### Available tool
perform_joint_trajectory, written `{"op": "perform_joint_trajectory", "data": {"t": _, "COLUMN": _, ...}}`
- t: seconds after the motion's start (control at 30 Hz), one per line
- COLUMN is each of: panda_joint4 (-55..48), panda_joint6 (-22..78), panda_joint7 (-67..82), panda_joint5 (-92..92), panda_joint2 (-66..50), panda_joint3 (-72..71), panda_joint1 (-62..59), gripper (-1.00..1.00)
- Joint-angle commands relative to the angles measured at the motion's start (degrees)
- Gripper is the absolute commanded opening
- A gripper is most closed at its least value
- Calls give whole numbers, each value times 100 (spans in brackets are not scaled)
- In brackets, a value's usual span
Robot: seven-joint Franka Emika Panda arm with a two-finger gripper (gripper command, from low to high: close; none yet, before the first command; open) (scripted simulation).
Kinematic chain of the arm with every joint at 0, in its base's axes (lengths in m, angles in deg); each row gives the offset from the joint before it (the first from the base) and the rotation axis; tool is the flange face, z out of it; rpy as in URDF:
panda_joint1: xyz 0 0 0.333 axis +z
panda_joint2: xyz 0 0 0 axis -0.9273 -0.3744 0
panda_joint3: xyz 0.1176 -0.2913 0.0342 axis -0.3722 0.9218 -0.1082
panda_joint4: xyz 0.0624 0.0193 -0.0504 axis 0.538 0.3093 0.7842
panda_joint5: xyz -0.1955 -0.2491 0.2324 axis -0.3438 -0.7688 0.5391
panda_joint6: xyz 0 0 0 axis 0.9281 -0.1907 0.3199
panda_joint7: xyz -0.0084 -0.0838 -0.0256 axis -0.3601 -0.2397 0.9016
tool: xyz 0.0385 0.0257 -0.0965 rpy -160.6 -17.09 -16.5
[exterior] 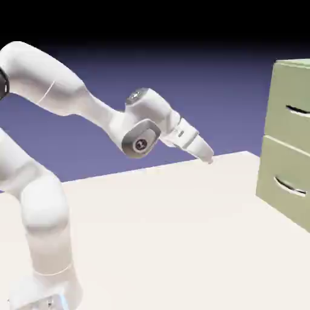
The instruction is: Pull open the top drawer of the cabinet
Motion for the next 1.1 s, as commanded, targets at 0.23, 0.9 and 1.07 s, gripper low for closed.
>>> {"op": "perform_joint_trajectory", "data": {"t": 0.23, "panda_joint4": -1208, "panda_joint6": 88, "panda_joint7": 49, "panda_joint5": 1986, "panda_joint2": 411, "panda_joint3": -1310, "panda_joint1": -1661, "gripper": 0}}
{"op": "perform_joint_trajectory", "data": {"t": 0.9, "panda_joint4": -4228, "panda_joint6": 309, "panda_joint7": 173, "panda_joint5": 6950, "panda_joint2": 1439, "panda_joint3": -4583, "panda_joint1": -5814, "gripper": 0}}
{"op": "perform_joint_trajectory", "data": {"t": 1.07, "panda_joint4": -4984, "panda_joint6": 364, "panda_joint7": 204, "panda_joint5": 8191, "panda_joint2": 1695, "panda_joint3": -5401, "panda_joint1": -6853, "gripper": 0}}
